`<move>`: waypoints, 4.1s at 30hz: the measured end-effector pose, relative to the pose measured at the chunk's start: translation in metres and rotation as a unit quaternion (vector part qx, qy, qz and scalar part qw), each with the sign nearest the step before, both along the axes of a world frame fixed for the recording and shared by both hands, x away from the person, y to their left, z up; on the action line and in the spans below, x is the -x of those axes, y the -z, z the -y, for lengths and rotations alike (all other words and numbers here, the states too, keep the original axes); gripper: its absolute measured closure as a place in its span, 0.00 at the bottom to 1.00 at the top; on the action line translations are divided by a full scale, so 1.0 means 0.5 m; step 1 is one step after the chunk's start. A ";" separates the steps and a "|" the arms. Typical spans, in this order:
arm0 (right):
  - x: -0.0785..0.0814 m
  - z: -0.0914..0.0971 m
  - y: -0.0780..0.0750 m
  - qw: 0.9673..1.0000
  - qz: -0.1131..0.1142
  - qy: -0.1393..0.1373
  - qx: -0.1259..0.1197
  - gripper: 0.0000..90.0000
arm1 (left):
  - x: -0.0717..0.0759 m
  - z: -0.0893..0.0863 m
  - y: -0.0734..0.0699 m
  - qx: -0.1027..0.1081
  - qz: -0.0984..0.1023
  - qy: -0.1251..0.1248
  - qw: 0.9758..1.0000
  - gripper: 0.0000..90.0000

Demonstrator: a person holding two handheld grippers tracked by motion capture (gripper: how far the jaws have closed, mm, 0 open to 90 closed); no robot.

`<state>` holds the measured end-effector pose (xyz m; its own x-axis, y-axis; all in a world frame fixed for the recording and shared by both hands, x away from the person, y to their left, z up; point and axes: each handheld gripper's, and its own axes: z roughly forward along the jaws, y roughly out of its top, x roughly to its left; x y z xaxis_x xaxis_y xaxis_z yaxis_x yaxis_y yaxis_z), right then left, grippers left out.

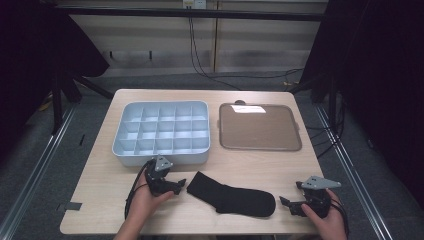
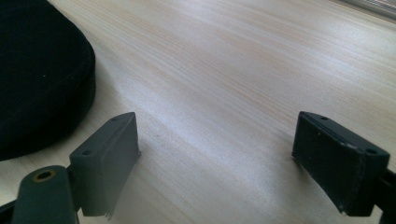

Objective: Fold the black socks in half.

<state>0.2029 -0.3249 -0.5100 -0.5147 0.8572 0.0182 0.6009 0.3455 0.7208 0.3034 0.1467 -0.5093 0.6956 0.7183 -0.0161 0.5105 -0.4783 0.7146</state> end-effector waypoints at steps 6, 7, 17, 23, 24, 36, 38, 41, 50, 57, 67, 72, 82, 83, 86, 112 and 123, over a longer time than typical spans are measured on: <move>0.000 0.000 0.000 1.000 0.000 0.000 -0.001 0.15 | 0.000 0.001 0.000 -0.001 0.000 0.001 1.000 0.12; 0.000 0.000 0.000 1.000 0.000 0.000 -0.001 0.15 | 0.000 0.001 0.000 -0.001 0.000 0.001 1.000 0.12; 0.001 -0.002 -0.001 1.000 -0.002 0.001 -0.002 0.15 | 0.000 0.001 0.000 -0.001 0.000 -0.002 1.000 0.12; 0.005 -0.006 -0.005 1.000 -0.006 -0.022 -0.001 0.24 | 0.002 0.004 -0.006 -0.003 -0.007 -0.010 1.000 0.18; 0.006 -0.006 -0.008 1.000 -0.007 -0.029 0.002 0.29 | 0.002 0.004 -0.007 0.005 -0.013 -0.014 1.000 0.19; 0.039 -0.015 -0.033 0.992 -0.023 -0.120 -0.013 0.92 | 0.026 0.060 -0.063 0.055 -0.056 -0.001 0.997 0.33; 0.046 -0.020 -0.030 0.990 -0.028 -0.135 -0.015 0.97 | 0.027 0.071 -0.067 0.051 -0.064 0.008 0.997 0.36; 0.054 -0.024 -0.026 0.988 -0.034 -0.147 -0.022 1.00 | 0.026 0.084 -0.068 0.038 -0.076 0.011 0.996 0.39; 0.062 -0.034 -0.019 0.986 -0.039 -0.160 -0.037 1.00 | 0.027 0.096 -0.066 0.035 -0.092 0.005 0.995 0.46; 0.060 -0.042 -0.020 0.985 -0.042 -0.161 -0.036 1.00 | 0.028 0.095 -0.058 0.033 -0.104 0.000 0.994 0.51; 0.059 -0.044 -0.019 0.985 -0.044 -0.160 -0.040 1.00 | 0.026 0.102 -0.046 0.010 -0.121 0.002 0.993 0.63; 0.059 -0.048 -0.019 0.986 -0.045 -0.158 -0.040 1.00 | 0.029 0.109 -0.047 0.009 -0.132 0.003 0.991 0.78; 0.057 -0.054 -0.018 0.985 -0.042 -0.160 -0.042 1.00 | 0.023 0.113 -0.059 0.024 -0.149 -0.001 0.989 0.87; 0.056 -0.054 -0.018 0.985 -0.041 -0.161 -0.040 1.00 | 0.023 0.113 -0.059 0.024 -0.149 -0.001 0.989 0.87; 0.054 -0.055 -0.018 0.985 -0.041 -0.161 -0.042 1.00 | 0.024 0.113 -0.072 0.039 -0.150 0.003 0.988 0.89; 0.031 -0.092 -0.015 0.982 -0.043 -0.179 -0.052 0.99 | 0.031 0.088 -0.139 0.090 -0.154 0.016 0.984 0.92; 0.016 -0.113 -0.014 0.979 -0.043 -0.191 -0.051 0.99 | 0.037 0.077 -0.148 0.089 -0.155 0.014 0.984 0.92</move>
